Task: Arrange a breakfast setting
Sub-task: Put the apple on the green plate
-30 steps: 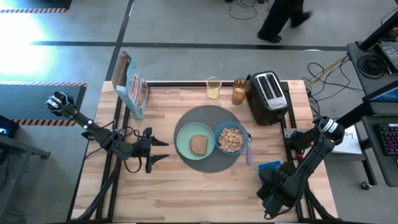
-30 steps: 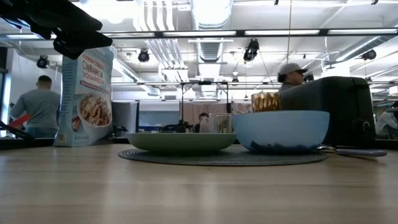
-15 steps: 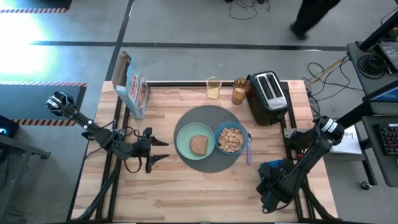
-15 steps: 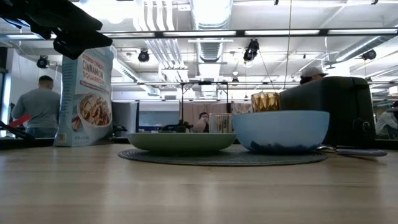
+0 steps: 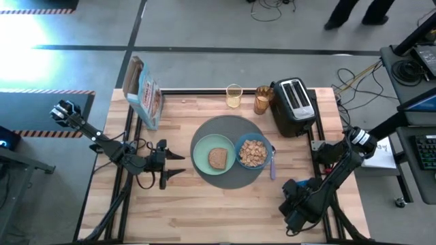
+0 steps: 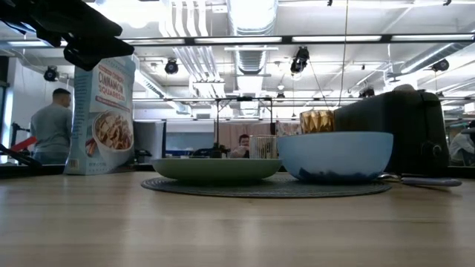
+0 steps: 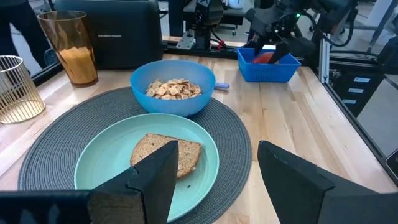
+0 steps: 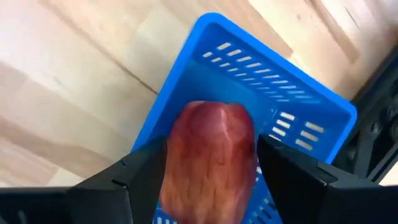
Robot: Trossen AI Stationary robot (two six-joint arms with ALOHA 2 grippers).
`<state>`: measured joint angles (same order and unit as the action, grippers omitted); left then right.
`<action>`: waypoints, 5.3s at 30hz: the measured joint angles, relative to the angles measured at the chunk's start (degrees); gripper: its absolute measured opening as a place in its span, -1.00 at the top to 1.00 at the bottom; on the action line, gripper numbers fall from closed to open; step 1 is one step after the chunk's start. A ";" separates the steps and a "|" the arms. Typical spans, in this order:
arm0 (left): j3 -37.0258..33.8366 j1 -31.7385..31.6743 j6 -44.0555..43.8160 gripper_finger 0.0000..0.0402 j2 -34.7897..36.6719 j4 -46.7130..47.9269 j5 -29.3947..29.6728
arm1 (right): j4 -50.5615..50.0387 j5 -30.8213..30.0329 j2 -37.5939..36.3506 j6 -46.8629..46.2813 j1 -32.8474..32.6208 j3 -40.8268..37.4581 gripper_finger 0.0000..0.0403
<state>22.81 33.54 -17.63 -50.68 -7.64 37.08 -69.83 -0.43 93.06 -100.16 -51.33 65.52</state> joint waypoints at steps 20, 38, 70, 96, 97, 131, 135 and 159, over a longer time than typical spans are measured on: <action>0.00 0.00 -0.90 -0.02 0.00 -0.09 0.00 | 6.55 7.58 0.00 -0.34 0.24 -0.32 -0.19; 0.00 0.00 -0.90 -0.02 0.02 -0.52 0.00 | 10.92 15.44 -0.35 5.10 0.22 3.58 -0.21; 0.00 0.00 -1.49 -0.02 0.00 -1.79 -0.02 | 9.58 15.92 -2.60 33.43 -2.69 4.59 -0.21; -0.02 0.00 -3.14 -0.02 0.00 -2.45 1.43 | 8.02 10.99 -0.97 35.21 -6.23 4.17 -0.21; -0.02 0.00 -3.87 -0.02 0.00 -2.49 1.42 | 8.91 10.97 -0.98 37.34 -6.29 4.17 -0.21; -0.02 0.00 -8.44 -0.02 0.02 -2.54 1.40 | 16.03 12.96 -1.11 29.54 -10.08 -4.47 -0.25; -0.02 0.00 -8.44 -0.02 0.00 -2.51 1.40 | 16.61 12.22 -1.05 32.02 -10.12 -3.14 -0.27; -0.02 0.00 -6.86 -0.02 -0.14 -5.13 5.88 | 17.42 21.25 -1.07 39.48 -10.56 -2.85 -0.27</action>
<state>22.79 33.54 -24.49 -50.81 -12.77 42.96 -52.41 20.82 91.99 -60.68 -61.89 62.66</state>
